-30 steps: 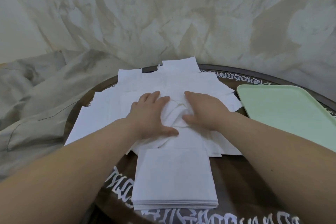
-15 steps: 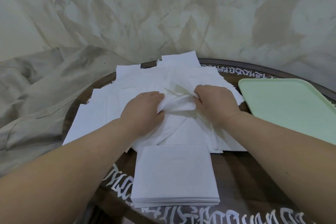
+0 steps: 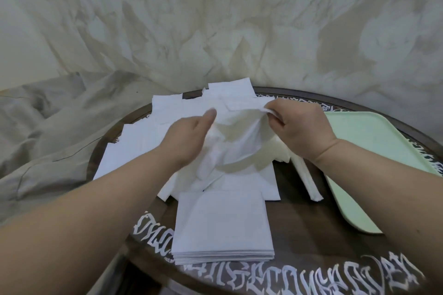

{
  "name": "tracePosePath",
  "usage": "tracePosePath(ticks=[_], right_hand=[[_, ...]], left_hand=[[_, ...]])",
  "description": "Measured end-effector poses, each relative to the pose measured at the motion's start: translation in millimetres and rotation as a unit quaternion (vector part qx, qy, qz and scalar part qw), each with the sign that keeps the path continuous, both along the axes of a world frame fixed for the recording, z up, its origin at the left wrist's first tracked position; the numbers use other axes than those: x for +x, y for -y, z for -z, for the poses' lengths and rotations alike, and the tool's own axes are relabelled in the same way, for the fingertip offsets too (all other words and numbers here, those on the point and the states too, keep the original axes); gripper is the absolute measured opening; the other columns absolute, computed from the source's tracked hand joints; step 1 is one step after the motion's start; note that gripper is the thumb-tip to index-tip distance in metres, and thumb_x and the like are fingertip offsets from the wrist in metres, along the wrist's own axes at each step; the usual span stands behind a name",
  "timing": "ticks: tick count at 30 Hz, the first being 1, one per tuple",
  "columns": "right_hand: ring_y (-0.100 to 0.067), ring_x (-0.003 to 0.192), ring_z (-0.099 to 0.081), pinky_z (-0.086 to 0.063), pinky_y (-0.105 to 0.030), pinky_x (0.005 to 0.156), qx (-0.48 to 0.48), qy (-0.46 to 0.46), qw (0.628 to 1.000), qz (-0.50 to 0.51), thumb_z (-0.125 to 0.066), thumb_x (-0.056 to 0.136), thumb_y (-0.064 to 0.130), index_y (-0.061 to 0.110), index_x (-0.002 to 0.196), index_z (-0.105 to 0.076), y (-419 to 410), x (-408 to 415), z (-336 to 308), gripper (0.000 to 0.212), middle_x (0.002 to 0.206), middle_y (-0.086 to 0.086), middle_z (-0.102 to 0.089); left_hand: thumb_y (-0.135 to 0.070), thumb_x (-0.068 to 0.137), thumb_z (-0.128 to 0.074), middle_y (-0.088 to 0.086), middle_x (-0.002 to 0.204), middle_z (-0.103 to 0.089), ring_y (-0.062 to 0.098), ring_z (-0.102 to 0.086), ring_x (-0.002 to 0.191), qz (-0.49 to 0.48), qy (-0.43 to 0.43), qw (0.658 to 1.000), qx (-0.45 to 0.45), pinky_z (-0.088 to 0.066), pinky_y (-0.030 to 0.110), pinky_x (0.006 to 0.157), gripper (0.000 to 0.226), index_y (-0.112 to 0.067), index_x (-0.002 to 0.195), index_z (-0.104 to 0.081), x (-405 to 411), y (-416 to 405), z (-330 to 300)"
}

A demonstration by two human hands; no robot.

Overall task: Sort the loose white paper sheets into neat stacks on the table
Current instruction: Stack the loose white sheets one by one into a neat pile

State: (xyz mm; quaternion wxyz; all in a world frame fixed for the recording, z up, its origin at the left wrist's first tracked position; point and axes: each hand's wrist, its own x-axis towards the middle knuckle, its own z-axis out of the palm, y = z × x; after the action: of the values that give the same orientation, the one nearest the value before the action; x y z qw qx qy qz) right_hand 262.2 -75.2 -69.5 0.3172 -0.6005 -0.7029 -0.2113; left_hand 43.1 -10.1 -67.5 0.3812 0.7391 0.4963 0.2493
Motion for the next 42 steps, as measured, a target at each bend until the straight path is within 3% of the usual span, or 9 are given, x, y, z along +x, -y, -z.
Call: tracePosePath(ticks=[5,10,13,18,21,24,28,34,42], right_hand=[[-0.028,0.059,-0.064,-0.051,-0.032,0.047,0.012,0.029,0.996,-0.083,-0.045,0.08,0.018,0.009,0.085,-0.069,12,-24,-10,0.026,0.07,-0.007,-0.067],[-0.031,0.064,-0.059,-0.048,-0.034,0.047,-0.083,0.087,0.976,-0.182,-0.041,0.081,0.015,0.011,0.09,-0.062,25,-49,-9,0.023,0.078,-0.008,-0.064],[-0.033,0.079,-0.063,-0.054,-0.036,0.058,-0.12,0.078,0.979,-0.147,-0.05,0.082,0.015,0.009,0.097,-0.066,37,-46,-5,0.023,0.096,-0.011,-0.067],[-0.031,0.072,-0.063,-0.052,-0.036,0.047,-0.098,0.105,0.984,-0.105,-0.078,0.063,-0.003,0.008,0.087,-0.069,46,-27,14,0.029,0.09,-0.009,-0.068],[-0.03,0.087,-0.064,-0.051,-0.034,0.059,-0.151,0.091,0.983,-0.052,-0.071,0.08,0.015,0.014,0.103,-0.068,58,-21,18,0.023,0.104,-0.005,-0.066],[-0.021,0.112,-0.054,-0.047,-0.035,0.088,-0.358,0.06,0.93,0.058,-0.053,0.087,0.054,0.021,0.13,-0.049,70,-15,29,0.054,0.126,0.002,-0.054],[-0.021,0.1,-0.052,-0.042,-0.033,0.075,-0.423,0.016,0.903,0.079,-0.054,0.075,0.068,0.021,0.11,-0.048,79,-19,46,0.059,0.112,0.002,-0.055],[-0.025,0.074,-0.044,-0.033,-0.033,0.062,-0.4,0.064,0.909,0.096,-0.044,0.092,0.023,0.014,0.085,-0.039,73,-26,46,0.012,0.073,0.001,-0.037],[-0.028,0.07,-0.049,-0.035,-0.032,0.056,-0.339,-0.006,0.93,0.14,-0.044,0.09,0.024,0.015,0.073,-0.045,75,-9,31,0.019,0.067,-0.001,-0.047]], left_hand=[[-0.071,0.075,-0.057,0.004,0.106,-0.068,0.025,-0.069,0.087,0.038,0.213,0.921,-0.323,-0.056,0.039,0.081,0.058,-0.022,0.107,-0.063,17,17,-30],[-0.01,0.088,-0.064,0.009,0.085,-0.069,0.018,-0.066,0.071,0.007,0.216,0.943,-0.253,-0.055,0.025,0.06,0.011,-0.003,0.096,-0.066,21,29,-30],[-0.001,0.084,-0.063,0.012,0.101,-0.071,0.021,-0.069,0.083,-0.025,0.19,0.96,-0.206,-0.055,0.026,0.066,0.021,-0.001,0.105,-0.065,11,27,-26],[-0.004,0.083,-0.062,0.013,0.095,-0.069,0.023,-0.065,0.073,-0.056,0.11,0.989,-0.085,-0.057,0.032,0.069,0.007,-0.006,0.089,-0.066,-1,27,-23],[-0.005,0.082,-0.059,0.017,0.094,-0.069,0.032,-0.067,0.08,-0.066,0.066,0.995,-0.039,-0.057,0.046,0.078,0.01,-0.006,0.088,-0.067,-7,27,-19],[-0.003,0.082,-0.056,0.019,0.096,-0.069,0.037,-0.067,0.085,-0.074,0.062,0.995,-0.031,-0.058,0.049,0.076,0.012,-0.006,0.087,-0.067,-9,29,-14],[-0.001,0.084,-0.055,0.011,0.096,-0.069,0.03,-0.067,0.088,-0.071,0.083,0.993,-0.053,-0.06,0.039,0.074,0.021,-0.019,0.082,-0.066,-8,32,-6],[-0.007,0.08,-0.062,0.013,0.099,-0.069,0.034,-0.066,0.093,-0.069,0.038,0.994,-0.071,-0.055,0.051,0.083,0.011,-0.01,0.09,-0.065,-8,32,4],[-0.001,0.082,-0.059,0.015,0.092,-0.063,0.027,-0.059,0.07,-0.061,0.013,0.988,-0.14,-0.05,0.033,0.065,0.02,0.005,0.101,-0.062,-5,30,13]])
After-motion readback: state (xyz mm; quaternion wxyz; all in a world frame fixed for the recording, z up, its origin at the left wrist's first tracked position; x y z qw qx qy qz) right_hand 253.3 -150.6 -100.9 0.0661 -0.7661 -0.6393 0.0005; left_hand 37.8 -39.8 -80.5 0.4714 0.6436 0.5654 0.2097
